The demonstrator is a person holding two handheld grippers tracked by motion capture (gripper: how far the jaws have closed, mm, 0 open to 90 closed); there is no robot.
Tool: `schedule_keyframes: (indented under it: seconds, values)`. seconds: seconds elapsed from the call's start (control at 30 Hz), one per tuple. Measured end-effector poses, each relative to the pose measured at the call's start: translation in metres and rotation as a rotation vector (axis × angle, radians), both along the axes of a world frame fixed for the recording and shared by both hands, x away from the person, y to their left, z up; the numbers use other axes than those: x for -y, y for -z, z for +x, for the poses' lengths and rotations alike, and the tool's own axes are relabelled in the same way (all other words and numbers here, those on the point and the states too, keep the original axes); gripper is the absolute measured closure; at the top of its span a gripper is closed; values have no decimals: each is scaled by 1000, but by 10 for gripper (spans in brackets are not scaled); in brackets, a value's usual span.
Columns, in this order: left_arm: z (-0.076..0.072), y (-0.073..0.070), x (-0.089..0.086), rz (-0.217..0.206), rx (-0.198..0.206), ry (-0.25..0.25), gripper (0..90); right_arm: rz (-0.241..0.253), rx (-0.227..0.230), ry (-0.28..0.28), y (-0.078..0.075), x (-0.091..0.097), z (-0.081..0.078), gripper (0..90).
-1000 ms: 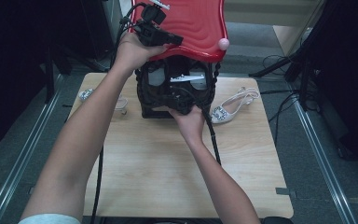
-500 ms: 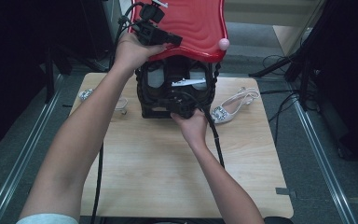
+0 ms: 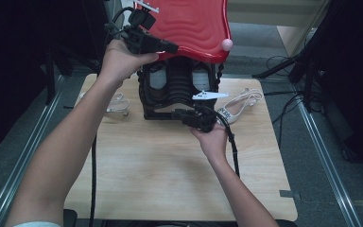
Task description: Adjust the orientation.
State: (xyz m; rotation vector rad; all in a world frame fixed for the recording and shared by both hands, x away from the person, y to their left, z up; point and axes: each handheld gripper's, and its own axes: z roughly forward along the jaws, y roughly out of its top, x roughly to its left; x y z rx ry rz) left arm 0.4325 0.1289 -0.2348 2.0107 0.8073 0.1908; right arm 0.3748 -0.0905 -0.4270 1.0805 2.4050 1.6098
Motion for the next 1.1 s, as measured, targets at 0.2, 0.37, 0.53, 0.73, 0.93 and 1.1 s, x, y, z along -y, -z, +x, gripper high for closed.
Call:
schedule_keyframes:
  seconds: [0.2,0.37,0.53,0.73,0.93,1.1]
  values:
    - [-13,18,-8,-18,-24,23,761,-21,24,-35,6,14,-17,687]
    - [-24,35,-13,-26,-37,36,744,3,14,-54,9,25,-25,628]
    - [-35,51,-20,-50,-57,57,686,-2,24,-52,14,35,-32,552]
    - [-46,78,-27,-50,-90,64,644,-25,20,-27,23,47,-37,470]
    - [-55,105,-33,-40,-107,49,625,-49,8,0,30,55,-41,412]
    - [-60,126,-38,-33,-103,46,606,-25,7,3,33,64,-45,349]
